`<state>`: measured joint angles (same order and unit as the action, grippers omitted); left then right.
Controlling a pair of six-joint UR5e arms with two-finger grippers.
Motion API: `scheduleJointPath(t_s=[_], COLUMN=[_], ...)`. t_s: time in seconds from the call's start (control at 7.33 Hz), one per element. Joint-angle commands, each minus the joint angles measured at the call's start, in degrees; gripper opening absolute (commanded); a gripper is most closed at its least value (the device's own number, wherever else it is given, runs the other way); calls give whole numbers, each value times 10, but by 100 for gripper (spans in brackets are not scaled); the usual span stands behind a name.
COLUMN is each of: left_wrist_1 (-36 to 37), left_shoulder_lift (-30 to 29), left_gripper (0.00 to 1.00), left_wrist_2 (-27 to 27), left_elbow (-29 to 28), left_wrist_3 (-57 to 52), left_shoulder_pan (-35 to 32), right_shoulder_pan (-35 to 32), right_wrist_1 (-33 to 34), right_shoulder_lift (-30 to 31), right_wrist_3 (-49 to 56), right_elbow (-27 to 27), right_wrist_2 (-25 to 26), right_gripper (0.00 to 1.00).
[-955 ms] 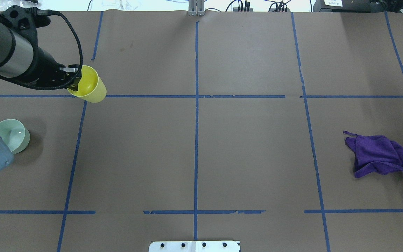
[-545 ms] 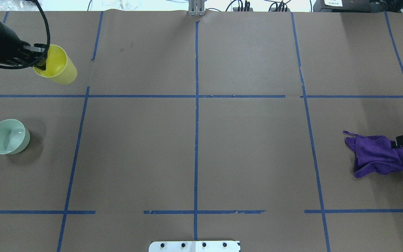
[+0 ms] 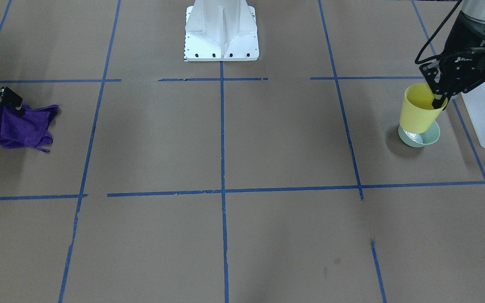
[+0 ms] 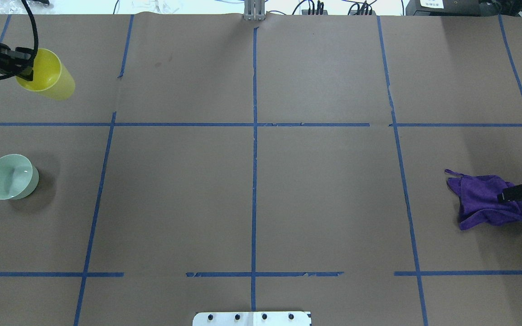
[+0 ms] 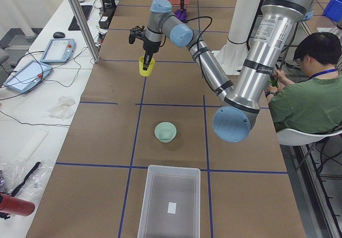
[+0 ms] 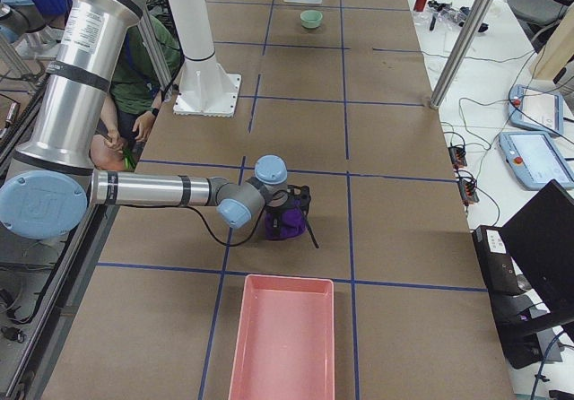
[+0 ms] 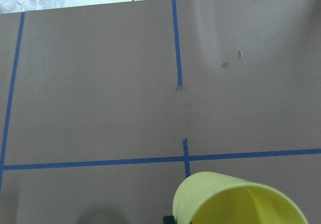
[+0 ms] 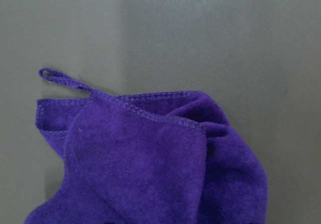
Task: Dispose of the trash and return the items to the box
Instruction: 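Lift the yellow cup with the left gripper while the right reaches the purple cloth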
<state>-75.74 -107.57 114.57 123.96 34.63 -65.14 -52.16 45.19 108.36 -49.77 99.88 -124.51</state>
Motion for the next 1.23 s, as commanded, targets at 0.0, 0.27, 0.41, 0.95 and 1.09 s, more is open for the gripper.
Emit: scheduleJointPath(t_s=[0.0, 0.27, 0.41, 0.95, 1.09], left_wrist_1=[0, -2, -2, -41, -62], left_shoulder_lift=[6, 40, 40, 89, 123], left_gripper=[0, 0, 0, 0, 0], left_wrist_2=[3, 79, 94, 95, 97], left_elbow=[-20, -74, -116, -273, -289], left_wrist_3=[-57, -212, -290, -460, -460], left_shoulder_pan=[-29, -133, -172, -265, -284], right_shoulder_pan=[7, 4, 2, -56, -98], right_wrist_1=[0, 7, 43, 284, 299], right_shoulder_lift=[0, 0, 2, -13, -40], right_wrist_3=[1, 2, 2, 5, 6], right_elbow=[0, 11, 43, 232, 231], right_wrist_2=[1, -4, -8, -26, -84], right_gripper=[0, 0, 0, 0, 0])
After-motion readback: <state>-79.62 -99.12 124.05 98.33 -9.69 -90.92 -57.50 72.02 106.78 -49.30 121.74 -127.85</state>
